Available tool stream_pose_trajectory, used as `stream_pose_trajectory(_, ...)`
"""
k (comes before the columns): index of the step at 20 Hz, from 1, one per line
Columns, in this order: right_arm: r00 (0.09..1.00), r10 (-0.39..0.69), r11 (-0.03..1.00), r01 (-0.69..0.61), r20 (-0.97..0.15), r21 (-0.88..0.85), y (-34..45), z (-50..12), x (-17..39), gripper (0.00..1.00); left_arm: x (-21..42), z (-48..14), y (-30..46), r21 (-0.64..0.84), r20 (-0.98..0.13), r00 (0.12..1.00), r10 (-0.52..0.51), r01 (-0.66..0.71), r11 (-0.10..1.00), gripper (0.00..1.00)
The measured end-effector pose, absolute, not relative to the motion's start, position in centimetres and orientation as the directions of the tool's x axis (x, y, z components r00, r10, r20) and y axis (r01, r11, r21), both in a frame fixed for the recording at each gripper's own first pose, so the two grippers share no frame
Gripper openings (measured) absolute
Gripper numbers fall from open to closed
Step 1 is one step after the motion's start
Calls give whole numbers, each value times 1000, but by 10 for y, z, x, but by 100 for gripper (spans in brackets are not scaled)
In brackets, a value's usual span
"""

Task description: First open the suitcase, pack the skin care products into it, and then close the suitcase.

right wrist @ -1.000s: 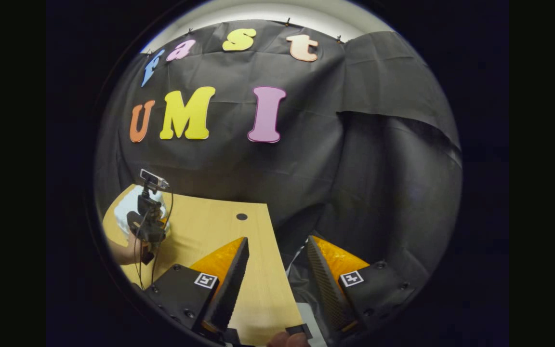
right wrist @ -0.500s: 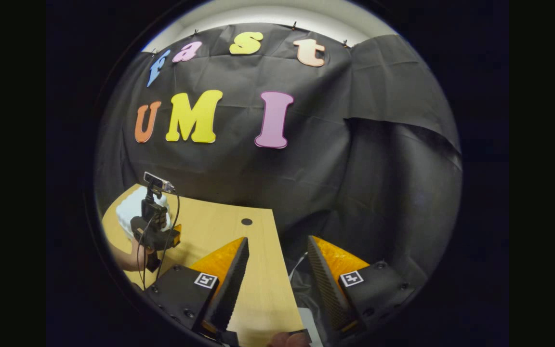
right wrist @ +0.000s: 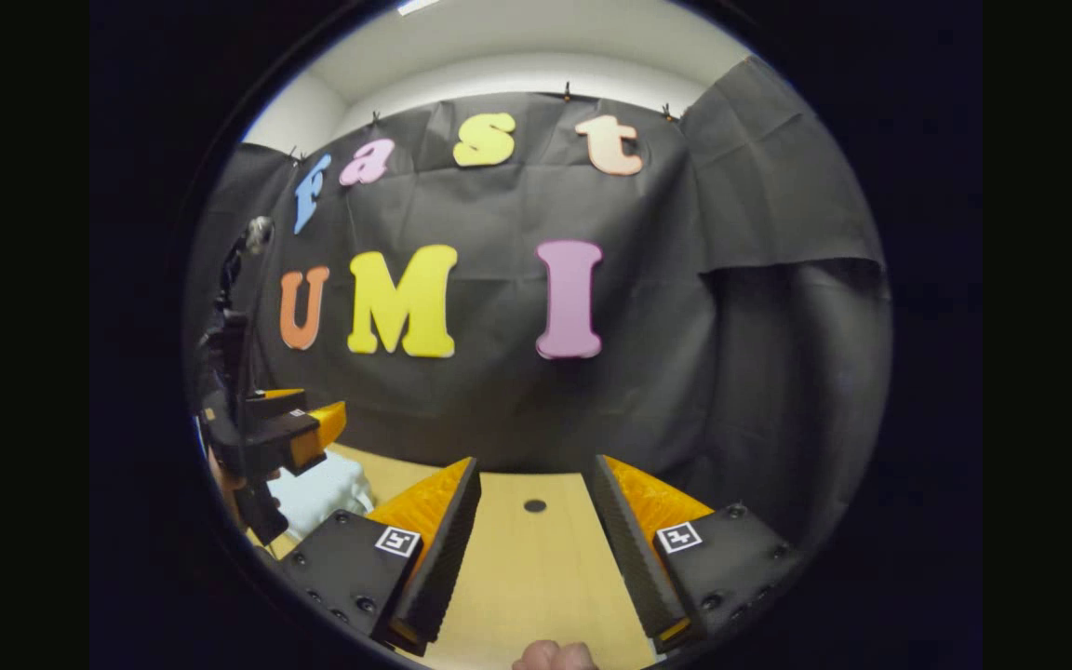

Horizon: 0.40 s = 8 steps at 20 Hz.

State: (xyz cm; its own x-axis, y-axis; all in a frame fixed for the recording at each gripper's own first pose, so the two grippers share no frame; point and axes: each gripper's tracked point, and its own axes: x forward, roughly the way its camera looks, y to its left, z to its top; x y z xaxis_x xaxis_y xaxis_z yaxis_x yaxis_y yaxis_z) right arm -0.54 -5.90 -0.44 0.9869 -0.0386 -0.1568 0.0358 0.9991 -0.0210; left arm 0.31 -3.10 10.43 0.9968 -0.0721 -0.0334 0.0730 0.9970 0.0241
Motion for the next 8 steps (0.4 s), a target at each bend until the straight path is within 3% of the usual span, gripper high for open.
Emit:
stream_pose_trajectory(3,997,-51,998,49,-57,-26,-40,26,11,74,-24,130,-21,-6,-16,998,-59,59,998,97)
stream_pose_trajectory(8,999,-27,999,27,-27,-21,-8,35,9,73,-44,138,-4,-58,-21,999,-34,33,998,97)
